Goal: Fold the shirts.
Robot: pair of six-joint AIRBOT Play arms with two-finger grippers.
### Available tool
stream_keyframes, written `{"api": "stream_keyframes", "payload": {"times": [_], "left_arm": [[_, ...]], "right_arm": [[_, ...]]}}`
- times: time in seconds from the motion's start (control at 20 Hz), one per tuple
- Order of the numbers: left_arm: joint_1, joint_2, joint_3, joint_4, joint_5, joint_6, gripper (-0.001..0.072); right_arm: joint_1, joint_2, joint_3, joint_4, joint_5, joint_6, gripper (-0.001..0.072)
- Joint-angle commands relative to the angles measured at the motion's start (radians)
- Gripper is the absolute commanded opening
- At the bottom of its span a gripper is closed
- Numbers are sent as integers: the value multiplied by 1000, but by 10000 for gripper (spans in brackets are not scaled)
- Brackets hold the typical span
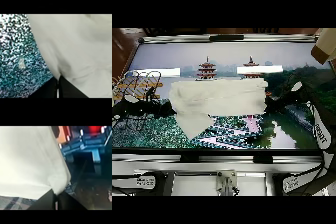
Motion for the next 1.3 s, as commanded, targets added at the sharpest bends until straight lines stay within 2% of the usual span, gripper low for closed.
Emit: {"api": "stream_keyframes", "payload": {"times": [0.0,0.15,0.3,0.45,0.55,0.65,0.7,0.85,0.95,1.05,1.15,1.25], "left_arm": [[3,23,2,-1,-2,3,37],[34,86,95,0,-134,2,35],[77,260,342,4,-200,12,34],[107,505,656,4,-86,52,36],[121,665,814,5,63,-11,36],[123,810,886,45,186,-28,36],[123,873,892,92,213,-66,35],[123,1006,892,303,130,-260,35],[123,1034,892,357,27,-332,36],[123,1032,890,377,-63,-315,36],[123,1012,888,379,-138,-250,36],[123,981,871,374,-231,-245,37]], "right_arm": [[2,5,2,57,0,-11,64],[0,106,14,71,26,-92,63],[1,321,145,60,29,-246,62],[1,598,373,0,-30,-335,63],[2,777,471,-18,-119,-367,64],[1,958,505,-19,-227,-354,64],[1,1029,505,-37,-259,-332,64],[1,1186,505,-179,-226,-174,63],[1,1231,505,-237,-155,-142,63],[1,1236,505,-243,-63,-141,64],[1,1220,505,-246,29,-140,64],[1,1182,505,-257,138,-130,64]]}}
